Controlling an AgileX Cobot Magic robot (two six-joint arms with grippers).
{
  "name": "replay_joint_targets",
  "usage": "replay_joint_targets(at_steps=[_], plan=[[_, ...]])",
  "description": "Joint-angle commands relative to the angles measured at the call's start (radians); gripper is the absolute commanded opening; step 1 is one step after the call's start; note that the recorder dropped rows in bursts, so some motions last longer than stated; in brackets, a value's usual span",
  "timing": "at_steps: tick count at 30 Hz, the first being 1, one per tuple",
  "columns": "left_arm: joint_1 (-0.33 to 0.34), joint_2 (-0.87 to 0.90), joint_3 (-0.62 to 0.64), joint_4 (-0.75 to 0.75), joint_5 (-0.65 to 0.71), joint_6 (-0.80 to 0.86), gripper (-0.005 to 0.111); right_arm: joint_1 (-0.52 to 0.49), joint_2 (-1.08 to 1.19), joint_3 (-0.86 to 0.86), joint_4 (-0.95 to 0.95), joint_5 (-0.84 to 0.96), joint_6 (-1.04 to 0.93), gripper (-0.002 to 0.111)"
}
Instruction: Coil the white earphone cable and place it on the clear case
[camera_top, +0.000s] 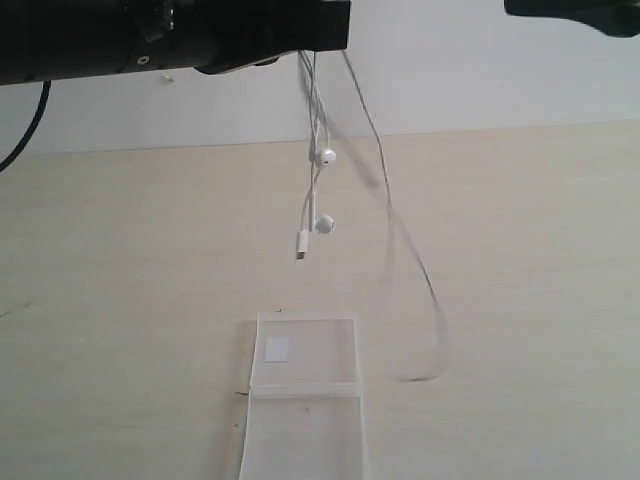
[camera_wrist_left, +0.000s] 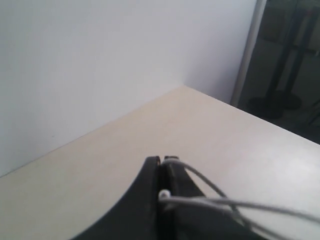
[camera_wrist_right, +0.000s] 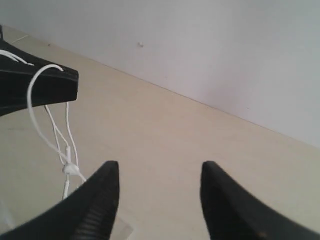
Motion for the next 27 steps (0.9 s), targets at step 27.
replay_joint_targets(at_steps=[27], plan=[[0.000, -0.105, -0.007, -0.006, -0.190, -0.002, 0.000, -0.005, 0.023, 0.116, 0.711, 0.035, -0.707, 0.059]])
